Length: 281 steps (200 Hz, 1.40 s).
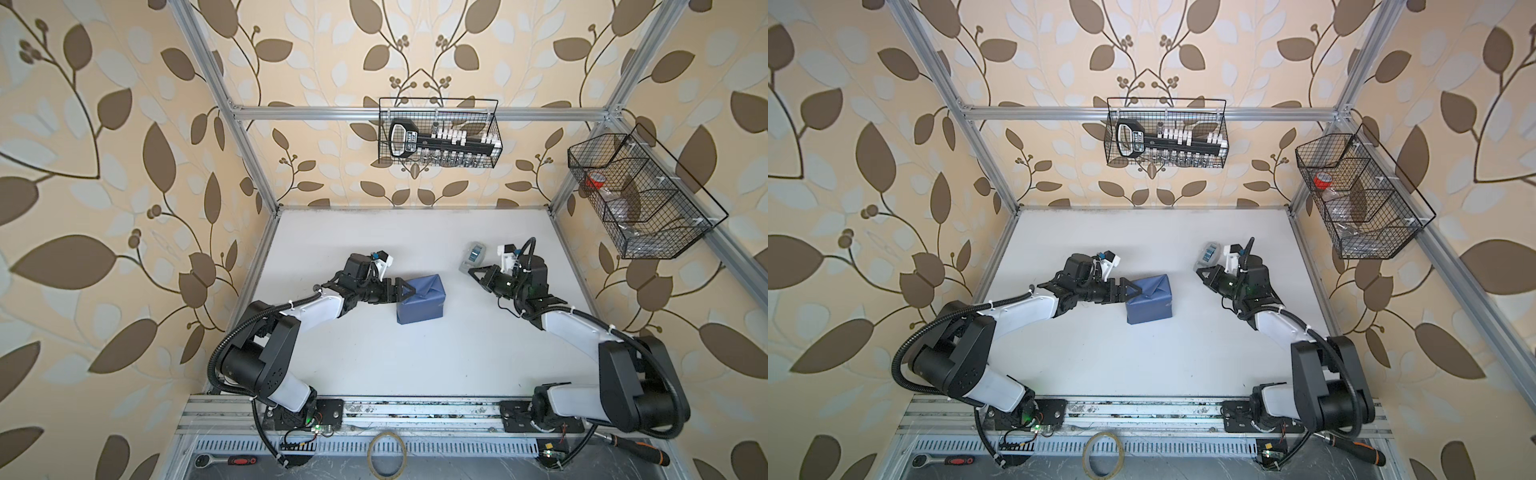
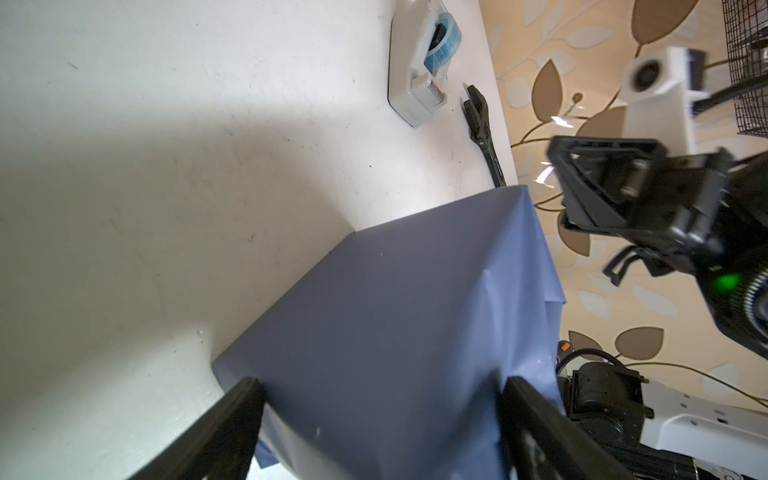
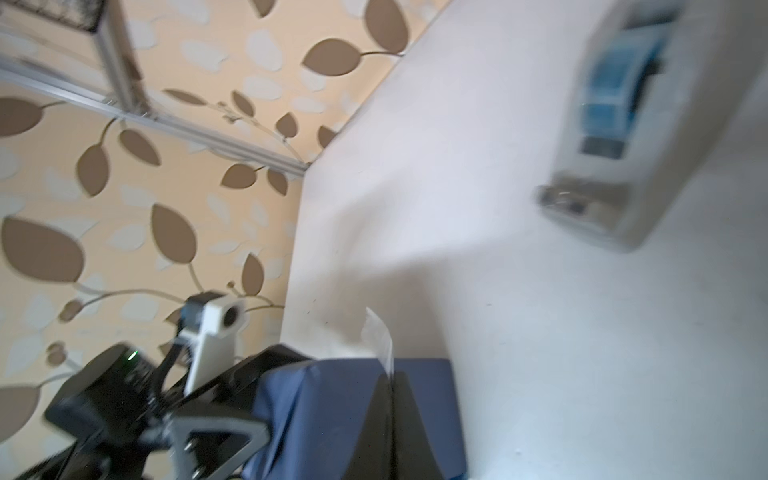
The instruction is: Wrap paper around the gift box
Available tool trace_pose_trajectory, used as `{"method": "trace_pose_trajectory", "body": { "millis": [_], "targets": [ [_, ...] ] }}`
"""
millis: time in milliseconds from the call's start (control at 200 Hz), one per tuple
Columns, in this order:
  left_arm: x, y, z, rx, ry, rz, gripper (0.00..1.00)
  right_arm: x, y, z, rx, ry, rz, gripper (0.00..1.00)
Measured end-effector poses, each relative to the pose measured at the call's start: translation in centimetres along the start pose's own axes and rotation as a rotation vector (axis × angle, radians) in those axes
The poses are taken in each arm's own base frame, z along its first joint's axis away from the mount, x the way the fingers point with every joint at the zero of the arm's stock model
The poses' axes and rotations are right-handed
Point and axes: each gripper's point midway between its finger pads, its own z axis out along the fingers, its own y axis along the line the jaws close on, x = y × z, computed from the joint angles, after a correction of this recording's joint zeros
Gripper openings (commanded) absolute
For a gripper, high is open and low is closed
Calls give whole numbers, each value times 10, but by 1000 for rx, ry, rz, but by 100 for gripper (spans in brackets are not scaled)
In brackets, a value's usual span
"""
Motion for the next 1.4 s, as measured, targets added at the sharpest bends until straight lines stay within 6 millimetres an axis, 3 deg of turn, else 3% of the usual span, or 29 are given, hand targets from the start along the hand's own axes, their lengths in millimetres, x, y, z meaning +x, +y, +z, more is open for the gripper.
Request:
{"method": "trace_pose_trajectory", "body": {
  "millis": [90, 180, 280, 390, 685, 995, 1405],
  "targets": [
    [0, 0, 0, 0, 0, 1, 90, 20, 40, -6, -90, 46, -89, 0],
    [0, 0, 0, 0, 0, 1, 90, 47, 68, -7, -147, 123, -153, 0],
    [0, 0, 0, -1, 0, 1, 90, 75, 89, -5, -186, 223, -189, 0],
    [0, 0, 0, -1, 0, 2, 90, 93, 100, -4, -200, 301, -179, 0],
    [0, 0, 0, 0, 0, 2, 90, 126, 82, 8, -115, 477, 3, 0],
    [0, 0, 0, 0, 0, 2, 90, 117, 103, 18, -137, 522, 44, 0],
    [0, 0, 0, -1, 0, 3, 90, 127, 86, 27, -67, 578, 107, 0]
  ]
}}
